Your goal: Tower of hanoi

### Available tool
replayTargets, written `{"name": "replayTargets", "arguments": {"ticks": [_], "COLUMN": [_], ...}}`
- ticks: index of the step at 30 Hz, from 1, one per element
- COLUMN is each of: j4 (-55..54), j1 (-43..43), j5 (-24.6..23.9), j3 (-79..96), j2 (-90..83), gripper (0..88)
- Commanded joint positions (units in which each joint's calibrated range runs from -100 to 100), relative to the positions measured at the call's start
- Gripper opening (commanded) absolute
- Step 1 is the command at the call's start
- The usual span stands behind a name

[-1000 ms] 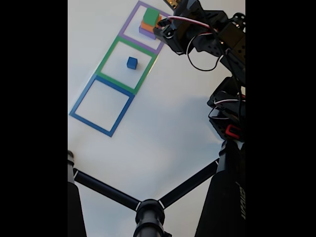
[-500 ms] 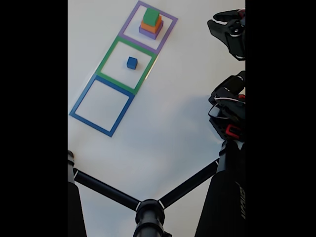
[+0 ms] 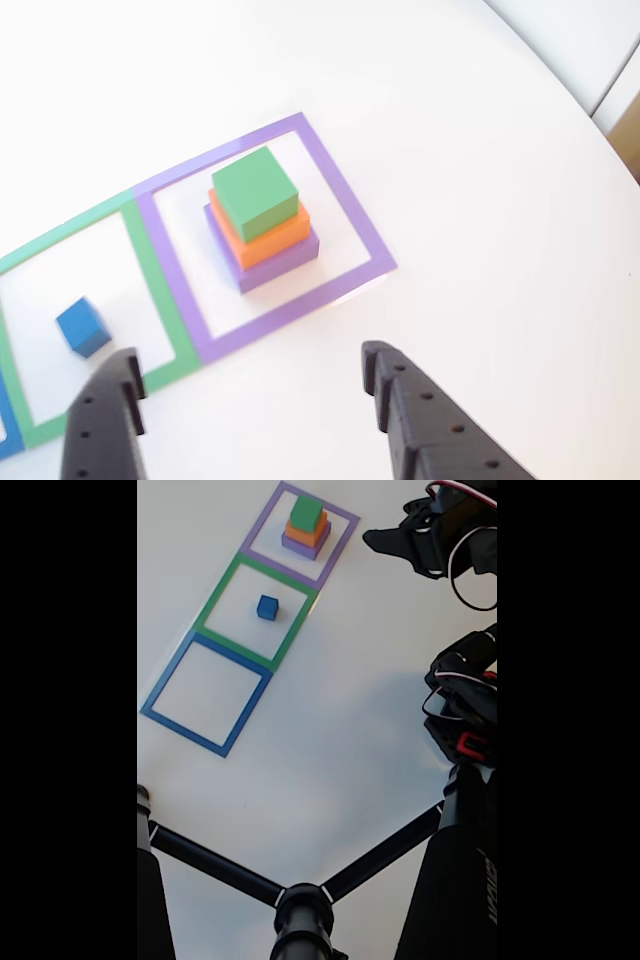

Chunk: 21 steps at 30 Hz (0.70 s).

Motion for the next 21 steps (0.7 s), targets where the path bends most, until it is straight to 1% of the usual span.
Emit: {"name": "replayTargets", "arguments": {"ticks": [1,4,9,15,18,21], "j4": [-20.9,-28.9,-52.1,-72.8,-80.5,-85.9], "j1": [2.1,2.2,1.7,0.9,0.5,0.5], "j5": [0.0,0.0,0.0,0.0,0.0,0.0], "j3": [12.2,16.8,29.0,33.8,33.8,33.9], "j2": [2.3,4.9,9.3,20.6,26.7,31.1], "gripper": [37.5,38.5,43.4,43.6,43.7,43.7]}}
